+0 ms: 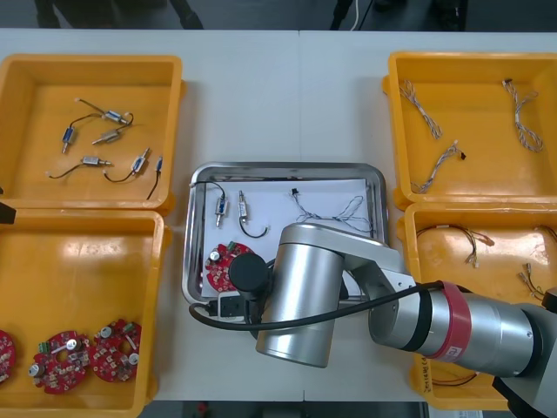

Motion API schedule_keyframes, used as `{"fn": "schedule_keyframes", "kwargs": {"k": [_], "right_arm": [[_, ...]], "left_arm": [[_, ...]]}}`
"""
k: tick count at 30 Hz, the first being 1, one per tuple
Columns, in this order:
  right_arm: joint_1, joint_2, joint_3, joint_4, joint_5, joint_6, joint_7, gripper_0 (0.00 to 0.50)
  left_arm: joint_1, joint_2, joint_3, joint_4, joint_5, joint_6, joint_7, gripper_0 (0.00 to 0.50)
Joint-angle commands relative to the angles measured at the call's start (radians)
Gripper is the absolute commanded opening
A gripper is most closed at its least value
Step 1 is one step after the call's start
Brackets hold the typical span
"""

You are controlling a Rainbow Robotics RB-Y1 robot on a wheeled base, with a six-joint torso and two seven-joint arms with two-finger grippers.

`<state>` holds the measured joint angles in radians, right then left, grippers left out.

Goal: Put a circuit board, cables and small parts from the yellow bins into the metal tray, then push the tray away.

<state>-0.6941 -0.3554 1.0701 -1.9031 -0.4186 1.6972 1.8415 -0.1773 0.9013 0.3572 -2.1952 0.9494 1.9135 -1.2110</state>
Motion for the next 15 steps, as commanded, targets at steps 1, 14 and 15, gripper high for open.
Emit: {"fn": "schedule_keyframes", "kwargs": {"k": [1,14,15], "right_arm": [[0.012,0.023,0.027,-0.011,0.018,-0.008,-0.041,0.500],[0.031,0.024,0.031,-0.011,0.040,-0.027,-0.056,0.447],[0.031,0.024,0.031,-0.011,0.041,-0.027,-0.057,0.403]], "left_arm": [[0.016,0.045,0.028,-0.028,0.006,0.006,-0.045,0.500],[0.016,0.045,0.028,-0.028,0.006,0.006,-0.045,0.500],[0.016,0.045,0.028,-0.028,0.006,0.006,-0.045,0.500]]}}
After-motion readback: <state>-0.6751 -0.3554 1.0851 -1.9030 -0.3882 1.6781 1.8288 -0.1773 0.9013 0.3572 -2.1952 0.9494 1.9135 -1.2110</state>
